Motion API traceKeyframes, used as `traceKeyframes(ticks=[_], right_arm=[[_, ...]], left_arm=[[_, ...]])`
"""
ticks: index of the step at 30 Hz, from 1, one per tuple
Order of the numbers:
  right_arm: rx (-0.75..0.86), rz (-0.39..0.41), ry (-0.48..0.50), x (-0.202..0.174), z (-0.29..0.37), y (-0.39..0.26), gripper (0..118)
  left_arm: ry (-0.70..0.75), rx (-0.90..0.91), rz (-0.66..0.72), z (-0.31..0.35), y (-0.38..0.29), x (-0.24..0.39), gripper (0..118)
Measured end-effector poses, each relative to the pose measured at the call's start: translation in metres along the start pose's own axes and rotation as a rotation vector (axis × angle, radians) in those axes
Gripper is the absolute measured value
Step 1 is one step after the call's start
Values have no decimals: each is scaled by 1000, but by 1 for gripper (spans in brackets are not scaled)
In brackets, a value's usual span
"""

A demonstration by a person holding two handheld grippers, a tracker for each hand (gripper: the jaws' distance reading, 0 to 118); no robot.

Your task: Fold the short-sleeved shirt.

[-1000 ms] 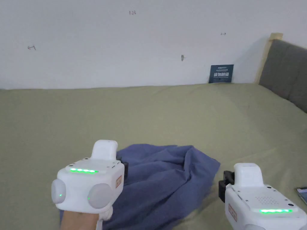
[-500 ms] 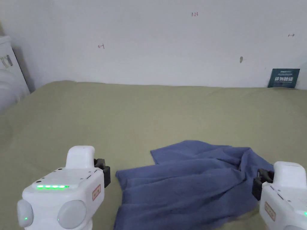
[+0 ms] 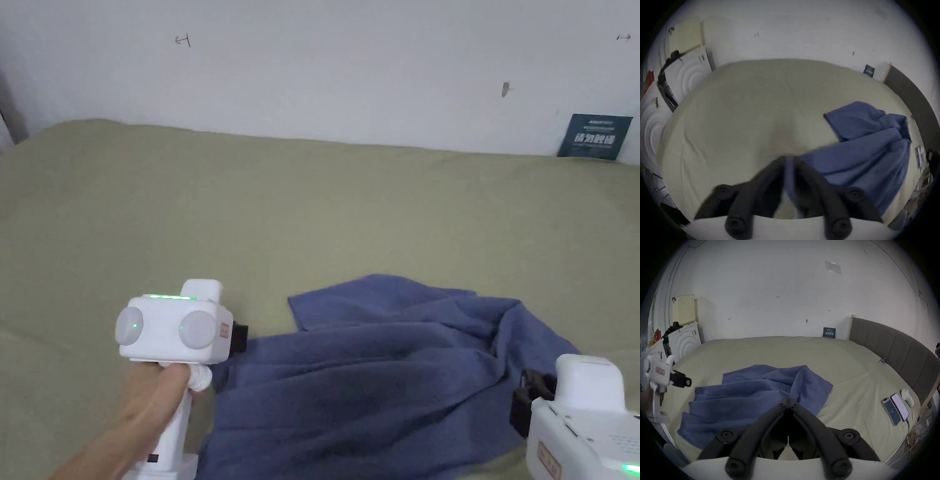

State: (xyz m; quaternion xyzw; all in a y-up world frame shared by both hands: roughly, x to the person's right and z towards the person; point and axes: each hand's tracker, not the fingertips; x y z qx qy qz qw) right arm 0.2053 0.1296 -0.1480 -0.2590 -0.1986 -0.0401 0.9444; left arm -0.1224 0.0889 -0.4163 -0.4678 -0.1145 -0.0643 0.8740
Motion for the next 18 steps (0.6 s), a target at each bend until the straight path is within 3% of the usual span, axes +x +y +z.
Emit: traceKeyframes(ticks=[4,5,8,9,10,11,18], right_arm=[[-28,2,-15,7,-16,-3,0],[-33,6,-18,9,-19,-5,0],[-51,33,-24,18,-29,-6,0],[-65,27,-32,25,-33,-6,0],[-78,16,-30,33,-37,-4,0],[-90,11,-46,41,-40,-2,0],[-142,3,-121,102,-90,48,0]], left_arm=[[83,-70,-94,-35,-1,8,95],[71,-108,-101,-39,-2,9,82],[17,-101,-63,-31,1,12,64],[5,-83,-85,-27,1,16,14],[-19,-68,-106,-23,2,19,6],[-65,-74,-101,-21,3,22,6],[-39,-78,-131,-1,-10,41,6]])
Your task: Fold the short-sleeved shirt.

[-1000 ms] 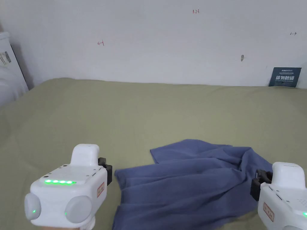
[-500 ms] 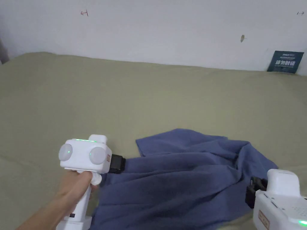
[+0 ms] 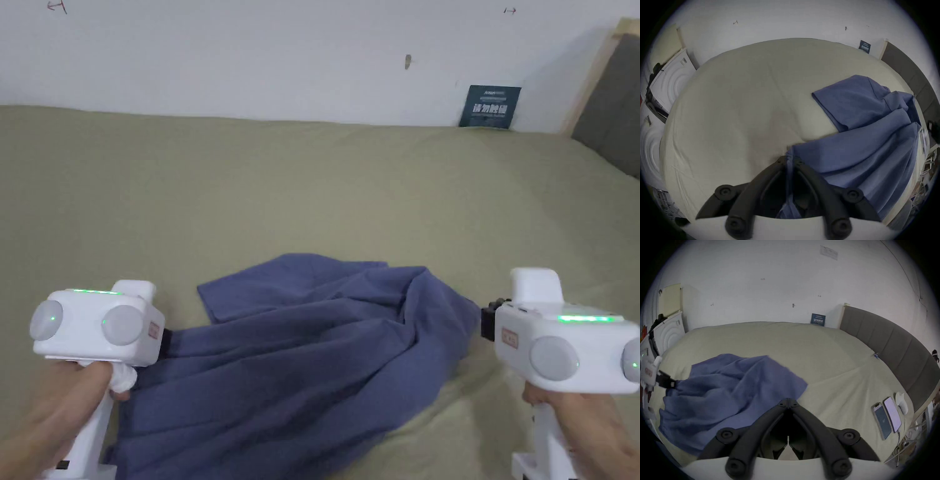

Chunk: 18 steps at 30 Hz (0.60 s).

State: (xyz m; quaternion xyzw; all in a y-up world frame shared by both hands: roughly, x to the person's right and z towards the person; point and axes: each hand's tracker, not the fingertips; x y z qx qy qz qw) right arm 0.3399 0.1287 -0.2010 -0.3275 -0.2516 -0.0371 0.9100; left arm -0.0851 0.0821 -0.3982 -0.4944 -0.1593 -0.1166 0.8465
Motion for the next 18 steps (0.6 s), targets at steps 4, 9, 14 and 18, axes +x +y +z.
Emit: traceKeyframes(ticks=[4,9,14,18], right_arm=[[-152,-47,97,23,-52,26,3],[-283,-162,148,35,-113,27,111],[-370,-67,108,16,-139,13,109],[-337,-48,106,3,-120,11,33]], left_arm=[[-22,1,4,2,-2,-2,6],[-45,1,27,2,-2,-4,6],[-54,0,49,-8,4,-8,6],[-55,4,44,-9,6,-10,7]])
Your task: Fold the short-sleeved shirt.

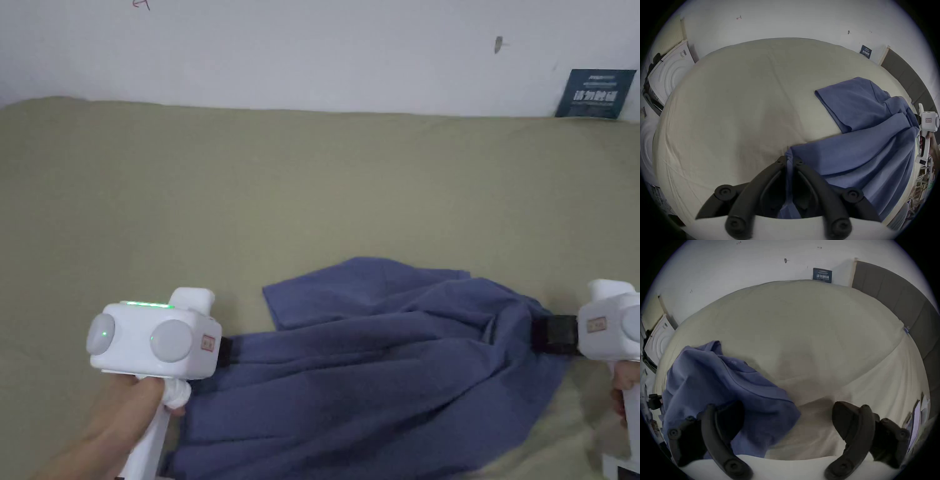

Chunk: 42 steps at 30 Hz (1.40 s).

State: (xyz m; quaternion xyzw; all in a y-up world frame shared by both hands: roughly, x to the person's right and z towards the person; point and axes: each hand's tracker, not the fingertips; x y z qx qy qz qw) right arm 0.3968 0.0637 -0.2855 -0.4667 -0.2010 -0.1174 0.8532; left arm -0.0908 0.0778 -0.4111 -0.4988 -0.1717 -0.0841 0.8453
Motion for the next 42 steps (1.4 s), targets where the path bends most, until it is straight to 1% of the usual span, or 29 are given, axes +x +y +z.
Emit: traceKeyframes(ticks=[1,2,3,4,6,7,9,10,12,13,14,17,20,22,23,25,30,31,32,34,37,40,42], right_arm=[[26,27,34,6,7,2,17],[56,12,77,5,20,3,5],[53,-4,101,3,31,5,6],[99,-15,58,-1,48,3,6],[150,41,65,2,75,2,6],[176,68,47,2,91,2,6],[209,81,56,5,124,2,6],[226,79,64,6,139,3,6],[286,69,86,6,175,4,6],[313,72,90,5,190,4,6],[340,93,90,3,208,5,6],[425,147,72,-6,255,8,6],[504,137,67,-10,296,18,6],[558,157,30,-15,318,24,6],[574,161,28,-18,327,28,6],[596,149,28,-22,341,37,6],[654,131,-10,-36,363,70,6],[682,125,-24,-38,367,79,6],[674,121,-20,-39,368,88,6],[681,102,-37,-43,365,108,6],[683,77,-55,-49,357,140,6],[694,30,-54,-51,348,175,6],[703,25,-49,-53,340,197,6]], left_arm=[[-14,-6,9,2,3,-4,7],[-30,-14,19,6,6,-7,7],[-45,-17,25,11,9,-11,7],[-83,-11,46,18,11,-20,7],[-81,14,88,39,17,-33,7],[-116,47,123,56,19,-41,7],[-170,100,166,96,20,-52,7],[-156,118,171,111,22,-55,7],[-81,174,114,150,23,-57,6],[-45,205,94,167,24,-58,6],[-16,241,81,186,25,-60,6],[41,323,77,237,26,-65,6],[143,417,46,282,32,-66,6],[188,469,35,306,39,-66,6],[202,493,34,317,43,-66,6],[226,525,35,332,52,-64,6],[312,600,9,358,86,-53,6],[320,611,24,359,96,-52,6],[335,601,50,358,108,-52,6],[327,607,71,357,128,-51,6],[370,649,76,349,164,-43,6],[396,692,83,344,198,-38,6],[404,710,99,340,220,-38,6]])
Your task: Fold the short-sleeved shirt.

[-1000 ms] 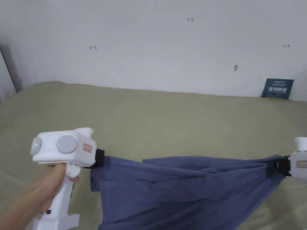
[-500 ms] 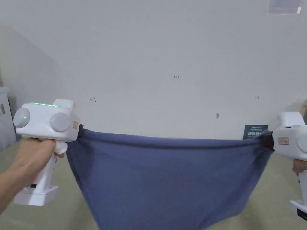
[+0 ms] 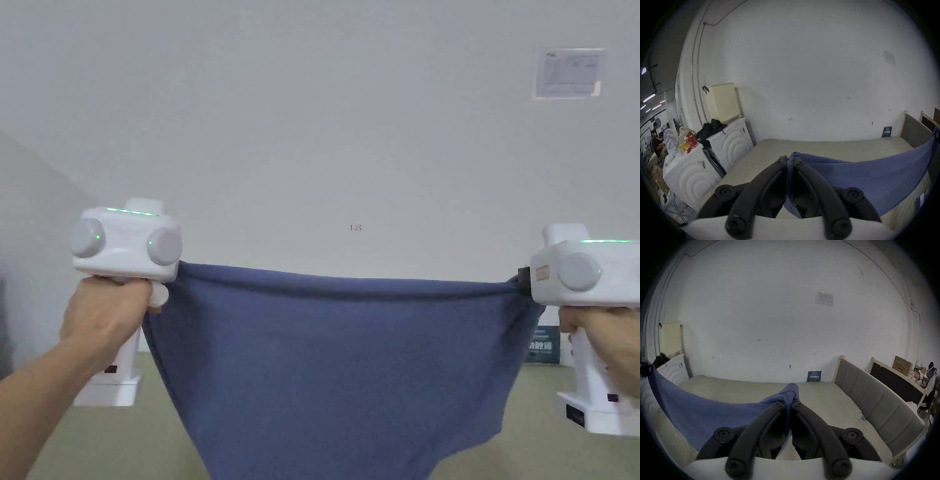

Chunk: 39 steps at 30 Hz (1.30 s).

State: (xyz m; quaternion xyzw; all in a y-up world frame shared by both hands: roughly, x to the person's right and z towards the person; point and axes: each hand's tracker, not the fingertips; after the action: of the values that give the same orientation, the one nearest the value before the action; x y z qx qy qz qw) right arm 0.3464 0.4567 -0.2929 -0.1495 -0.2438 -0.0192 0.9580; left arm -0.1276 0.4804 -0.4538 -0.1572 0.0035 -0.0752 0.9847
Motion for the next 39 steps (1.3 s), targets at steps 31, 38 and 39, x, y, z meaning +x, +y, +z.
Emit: traceKeyframes(ticks=[31,38,39], right_arm=[[-310,58,6,-5,-112,-266,6],[-345,31,37,23,0,-308,6],[-350,32,49,29,20,-317,6]], left_arm=[[-81,-270,-109,-121,-248,64,6],[-129,-293,-119,-13,-295,14,6],[-129,-304,-134,0,-305,9,6]])
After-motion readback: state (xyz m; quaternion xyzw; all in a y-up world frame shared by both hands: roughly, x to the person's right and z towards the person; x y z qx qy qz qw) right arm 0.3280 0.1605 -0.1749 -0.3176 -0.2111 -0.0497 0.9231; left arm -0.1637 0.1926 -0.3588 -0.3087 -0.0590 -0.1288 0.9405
